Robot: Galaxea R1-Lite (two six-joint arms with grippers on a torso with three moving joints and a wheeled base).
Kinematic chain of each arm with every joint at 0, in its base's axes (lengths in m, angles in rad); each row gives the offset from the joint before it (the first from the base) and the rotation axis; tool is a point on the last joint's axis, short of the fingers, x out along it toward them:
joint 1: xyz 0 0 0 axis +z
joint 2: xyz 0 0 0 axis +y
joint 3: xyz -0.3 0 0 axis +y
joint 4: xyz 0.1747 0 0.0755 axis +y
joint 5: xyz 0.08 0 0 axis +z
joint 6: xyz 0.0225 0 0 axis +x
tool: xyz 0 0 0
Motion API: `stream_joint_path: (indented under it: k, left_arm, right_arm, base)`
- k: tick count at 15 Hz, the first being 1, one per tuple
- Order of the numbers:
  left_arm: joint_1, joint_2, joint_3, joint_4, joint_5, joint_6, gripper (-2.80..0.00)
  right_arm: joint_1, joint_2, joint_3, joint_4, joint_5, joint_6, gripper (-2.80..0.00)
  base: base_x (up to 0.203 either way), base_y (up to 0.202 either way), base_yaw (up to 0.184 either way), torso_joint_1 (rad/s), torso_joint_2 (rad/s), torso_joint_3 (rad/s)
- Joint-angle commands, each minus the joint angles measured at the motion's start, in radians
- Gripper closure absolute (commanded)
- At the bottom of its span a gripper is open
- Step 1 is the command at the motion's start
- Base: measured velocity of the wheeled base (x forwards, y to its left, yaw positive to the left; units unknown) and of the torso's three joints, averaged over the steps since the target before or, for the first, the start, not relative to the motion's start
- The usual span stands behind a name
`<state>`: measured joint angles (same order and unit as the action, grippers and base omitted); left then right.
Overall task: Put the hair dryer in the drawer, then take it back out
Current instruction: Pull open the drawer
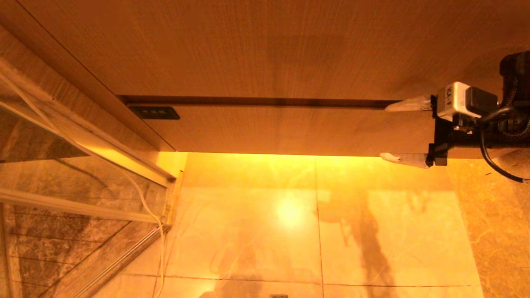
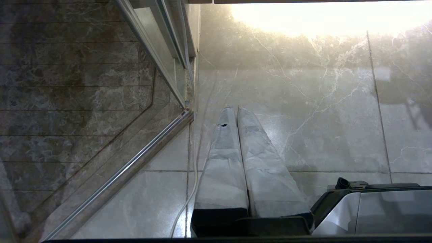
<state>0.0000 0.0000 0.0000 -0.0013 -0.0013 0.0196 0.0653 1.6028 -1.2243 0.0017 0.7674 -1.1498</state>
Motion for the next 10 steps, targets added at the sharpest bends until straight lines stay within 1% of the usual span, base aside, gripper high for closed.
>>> stream_joint_path:
  k: [1, 3, 6, 8, 10]
  left_arm:
    - [0.0, 0.0, 0.002, 0.0, 0.0, 0.0, 0.0]
    - [0.0, 0.0, 0.002, 0.0, 0.0, 0.0, 0.0]
    - [0.0, 0.0, 0.002, 0.0, 0.0, 0.0, 0.0]
    - [0.0, 0.0, 0.002, 0.0, 0.0, 0.0, 0.0]
    - [0.0, 0.0, 0.002, 0.0, 0.0, 0.0, 0.0]
  right_arm:
    - [0.0, 0.066, -0.037, 0.0, 0.004, -0.014, -2.8]
    - [0.0, 0.09, -0.092, 0.006, 0.001, -0.029, -2.8]
    - [0.001, 0.089, -0.11, 0.01, -0.006, -0.036, -2.8]
    - [0.001, 0.084, -0.135, 0.024, -0.019, -0.088, -2.8]
    - [0.0, 0.059, -0.142, 0.096, -0.032, -0.117, -2.8]
  base:
    - [0.0, 0.0, 0.0, 0.0, 0.0, 0.0]
    - [0.0, 0.0, 0.0, 0.0, 0.0, 0.0]
    - [0.0, 0.0, 0.0, 0.0, 0.0, 0.0]
    - [0.0, 0.0, 0.0, 0.0, 0.0, 0.0]
    - [0.0, 0.0, 0.0, 0.0, 0.0, 0.0]
